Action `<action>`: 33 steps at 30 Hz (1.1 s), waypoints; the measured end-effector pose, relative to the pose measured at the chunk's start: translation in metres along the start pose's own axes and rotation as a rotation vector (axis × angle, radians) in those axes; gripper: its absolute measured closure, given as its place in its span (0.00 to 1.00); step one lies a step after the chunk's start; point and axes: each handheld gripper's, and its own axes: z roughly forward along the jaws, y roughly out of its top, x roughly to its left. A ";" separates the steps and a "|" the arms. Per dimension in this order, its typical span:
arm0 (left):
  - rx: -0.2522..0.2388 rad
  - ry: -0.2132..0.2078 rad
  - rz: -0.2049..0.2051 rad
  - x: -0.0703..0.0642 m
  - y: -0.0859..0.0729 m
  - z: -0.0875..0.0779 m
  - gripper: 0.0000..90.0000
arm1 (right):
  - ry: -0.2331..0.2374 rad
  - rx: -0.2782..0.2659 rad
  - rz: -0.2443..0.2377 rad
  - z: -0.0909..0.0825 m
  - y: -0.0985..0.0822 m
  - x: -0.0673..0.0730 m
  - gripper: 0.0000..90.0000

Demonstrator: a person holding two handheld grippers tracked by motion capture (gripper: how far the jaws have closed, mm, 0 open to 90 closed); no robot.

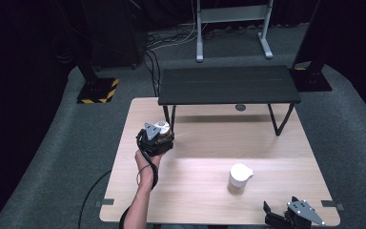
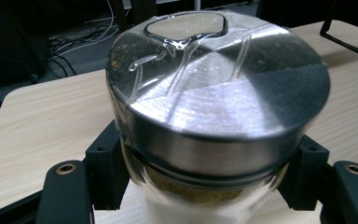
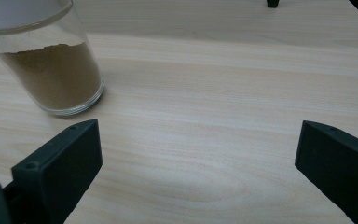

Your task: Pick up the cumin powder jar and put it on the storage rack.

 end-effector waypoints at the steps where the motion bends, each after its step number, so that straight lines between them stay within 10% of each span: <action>1: 0.001 -0.001 0.002 0.000 0.001 0.000 0.34 | -0.001 -0.001 0.000 0.000 0.000 0.000 0.00; 33: -0.003 -0.052 0.056 -0.010 0.023 0.003 0.34 | 0.008 0.009 0.001 -0.002 0.001 -0.004 0.00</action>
